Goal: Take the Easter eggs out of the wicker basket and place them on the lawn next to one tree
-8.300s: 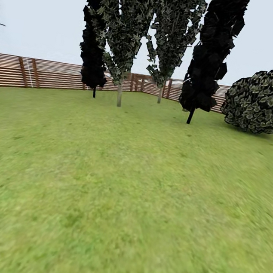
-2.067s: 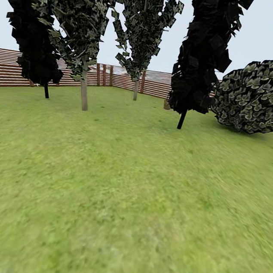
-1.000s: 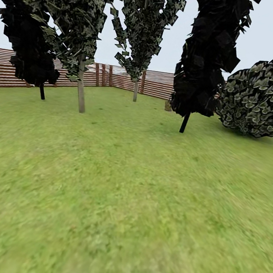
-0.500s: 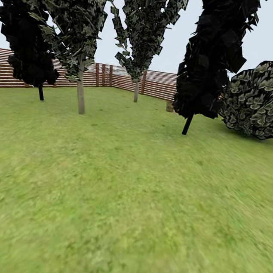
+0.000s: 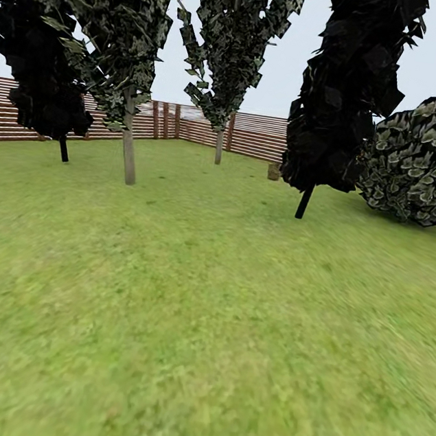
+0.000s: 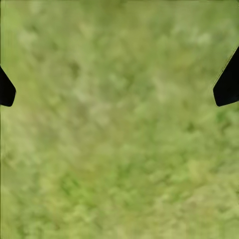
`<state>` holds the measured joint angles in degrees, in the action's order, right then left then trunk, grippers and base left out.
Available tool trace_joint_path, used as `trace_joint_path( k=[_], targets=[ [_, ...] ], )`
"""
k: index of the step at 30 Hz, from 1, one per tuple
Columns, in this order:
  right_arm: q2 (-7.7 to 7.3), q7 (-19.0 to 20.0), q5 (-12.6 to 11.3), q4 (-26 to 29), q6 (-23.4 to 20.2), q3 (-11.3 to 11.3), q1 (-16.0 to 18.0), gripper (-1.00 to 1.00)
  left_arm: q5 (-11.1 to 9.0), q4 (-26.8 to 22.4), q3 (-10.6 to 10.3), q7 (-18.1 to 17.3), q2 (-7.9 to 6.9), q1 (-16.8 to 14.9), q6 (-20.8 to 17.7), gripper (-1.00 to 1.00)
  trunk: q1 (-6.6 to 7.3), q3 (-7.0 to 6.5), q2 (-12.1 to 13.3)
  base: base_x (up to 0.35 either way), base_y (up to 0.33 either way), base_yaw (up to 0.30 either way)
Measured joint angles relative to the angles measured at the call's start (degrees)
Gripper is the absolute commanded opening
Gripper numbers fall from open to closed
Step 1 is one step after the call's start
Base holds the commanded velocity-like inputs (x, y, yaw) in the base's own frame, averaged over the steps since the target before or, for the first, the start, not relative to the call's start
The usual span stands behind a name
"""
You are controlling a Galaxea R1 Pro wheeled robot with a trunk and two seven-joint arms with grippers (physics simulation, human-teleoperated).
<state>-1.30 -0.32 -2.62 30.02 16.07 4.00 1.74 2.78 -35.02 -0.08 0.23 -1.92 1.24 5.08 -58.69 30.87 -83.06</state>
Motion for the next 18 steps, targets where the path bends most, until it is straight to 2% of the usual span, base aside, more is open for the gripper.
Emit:
trace_joint_path(
  k=[18],
  targets=[
    [-0.04, -0.2, 0.0, 0.0, 0.0, 0.0, 0.0, 1.0, 0.0, 0.0, 0.0, 0.0, 0.0, 0.0, 0.0, 1.0, 0.0, 0.0, 0.0, 0.313, 0.086, 0.0]
  ],
)
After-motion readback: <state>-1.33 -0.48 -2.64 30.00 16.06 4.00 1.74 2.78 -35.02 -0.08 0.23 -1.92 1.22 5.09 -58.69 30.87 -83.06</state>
